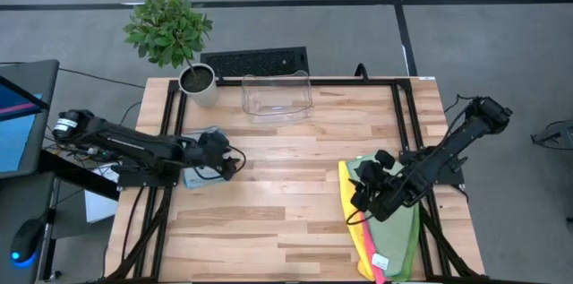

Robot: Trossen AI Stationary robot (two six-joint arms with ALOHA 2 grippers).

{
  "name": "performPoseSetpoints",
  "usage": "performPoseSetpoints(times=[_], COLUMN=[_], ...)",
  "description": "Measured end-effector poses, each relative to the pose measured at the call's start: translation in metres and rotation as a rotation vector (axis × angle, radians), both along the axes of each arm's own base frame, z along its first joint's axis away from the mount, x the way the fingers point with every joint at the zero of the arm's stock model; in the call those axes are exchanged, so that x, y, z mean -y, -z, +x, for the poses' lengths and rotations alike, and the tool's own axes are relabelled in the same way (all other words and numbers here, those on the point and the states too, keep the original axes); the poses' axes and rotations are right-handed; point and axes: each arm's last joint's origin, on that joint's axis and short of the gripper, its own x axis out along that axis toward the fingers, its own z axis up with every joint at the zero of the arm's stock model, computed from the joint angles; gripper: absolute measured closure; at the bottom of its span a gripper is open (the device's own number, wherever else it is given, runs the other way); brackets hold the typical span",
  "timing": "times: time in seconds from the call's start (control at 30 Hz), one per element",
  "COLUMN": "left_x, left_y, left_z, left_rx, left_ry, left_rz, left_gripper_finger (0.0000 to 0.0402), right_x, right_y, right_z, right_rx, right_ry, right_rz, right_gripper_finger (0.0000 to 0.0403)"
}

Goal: Fold microfiber towels
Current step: Fold the light green microfiber cloth

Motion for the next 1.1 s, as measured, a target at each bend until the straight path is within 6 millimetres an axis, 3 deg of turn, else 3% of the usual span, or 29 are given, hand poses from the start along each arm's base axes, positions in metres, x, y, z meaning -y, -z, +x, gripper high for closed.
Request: performPoseSetpoints(times=[0.2, 0.43, 0.63, 0.77, 0.97, 1.1], left_x=[0.003, 0.009, 0.01, 0.011, 0.012, 0.013], left_y=[-0.015, -0.019, -0.013, -0.006, -0.005, -0.006], left_z=[0.006, 0.019, 0.028, 0.033, 0.044, 0.055], left_rx=[0.16, 0.269, 0.269, 0.252, 0.319, 0.4], left_ry=[0.064, 0.091, 0.093, 0.09, 0.072, 0.079], left_rz=[-0.073, -0.075, -0.069, -0.066, -0.054, -0.025], left_gripper_finger=[0.0155, 0.0155, 0.0155, 0.0155, 0.0155, 0.0155], right_x=[0.016, 0.026, 0.03, 0.026, 0.023, 0.022], right_y=[0.025, 0.068, 0.088, 0.086, 0.059, 0.032], right_z=[0.022, 0.04, 0.044, 0.043, 0.041, 0.04], right_rx=[-0.197, -0.418, -0.52, -0.493, -0.416, -0.302], right_ry=[0.062, 0.142, 0.177, 0.186, 0.152, 0.128], right_rz=[0.036, 0.009, -0.002, -0.007, 0.002, 0.033], right_gripper_finger=[0.0156, 0.0154, 0.0156, 0.021, 0.0378, 0.038])
